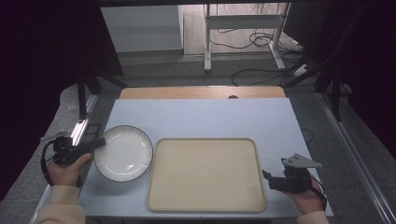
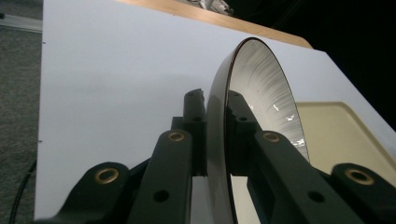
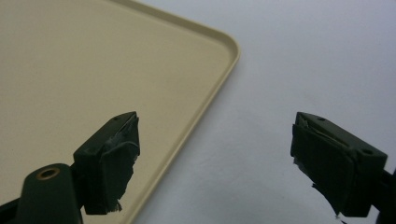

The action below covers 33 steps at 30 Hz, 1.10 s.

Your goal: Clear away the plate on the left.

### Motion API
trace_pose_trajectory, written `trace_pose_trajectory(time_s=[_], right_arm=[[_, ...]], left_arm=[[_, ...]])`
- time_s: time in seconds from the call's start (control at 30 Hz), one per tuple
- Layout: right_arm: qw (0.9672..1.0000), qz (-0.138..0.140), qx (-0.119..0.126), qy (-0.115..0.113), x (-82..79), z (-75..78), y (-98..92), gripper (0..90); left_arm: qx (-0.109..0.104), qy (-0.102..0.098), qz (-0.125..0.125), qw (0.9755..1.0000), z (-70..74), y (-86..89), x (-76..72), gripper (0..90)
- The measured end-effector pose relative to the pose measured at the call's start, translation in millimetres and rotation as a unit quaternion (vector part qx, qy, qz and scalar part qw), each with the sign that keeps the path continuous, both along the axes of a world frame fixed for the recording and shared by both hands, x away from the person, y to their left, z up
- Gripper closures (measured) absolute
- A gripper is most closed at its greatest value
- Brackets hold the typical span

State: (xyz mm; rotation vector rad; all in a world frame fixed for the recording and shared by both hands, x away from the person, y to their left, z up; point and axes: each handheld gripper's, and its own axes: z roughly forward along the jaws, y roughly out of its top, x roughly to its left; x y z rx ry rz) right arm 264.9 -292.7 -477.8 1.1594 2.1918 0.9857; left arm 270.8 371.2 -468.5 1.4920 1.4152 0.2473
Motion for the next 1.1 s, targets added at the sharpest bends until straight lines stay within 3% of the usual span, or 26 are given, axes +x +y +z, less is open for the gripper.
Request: trace_pose_trajectory(time_s=[0.17,0.47,1.1], right_arm=[[1.0000,0.001,-0.001,0.001,0.4,-0.4,0.7,16.2],[1.0000,-0.002,-0.004,0.003,-0.9,-0.7,-1.0,16.2],[0.9999,0.004,-0.010,0.004,0.1,-2.7,0.5,16.2]], left_arm=[[-0.011,-0.005,-0.008,0.9999,1.4,-5.4,0.7,81.8],[-0.004,-0.013,-0.026,0.9996,6.2,-23.5,4.2,81.8],[-0.012,-0.021,-0.055,0.9982,9.4,-44.4,6.8,81.5]])
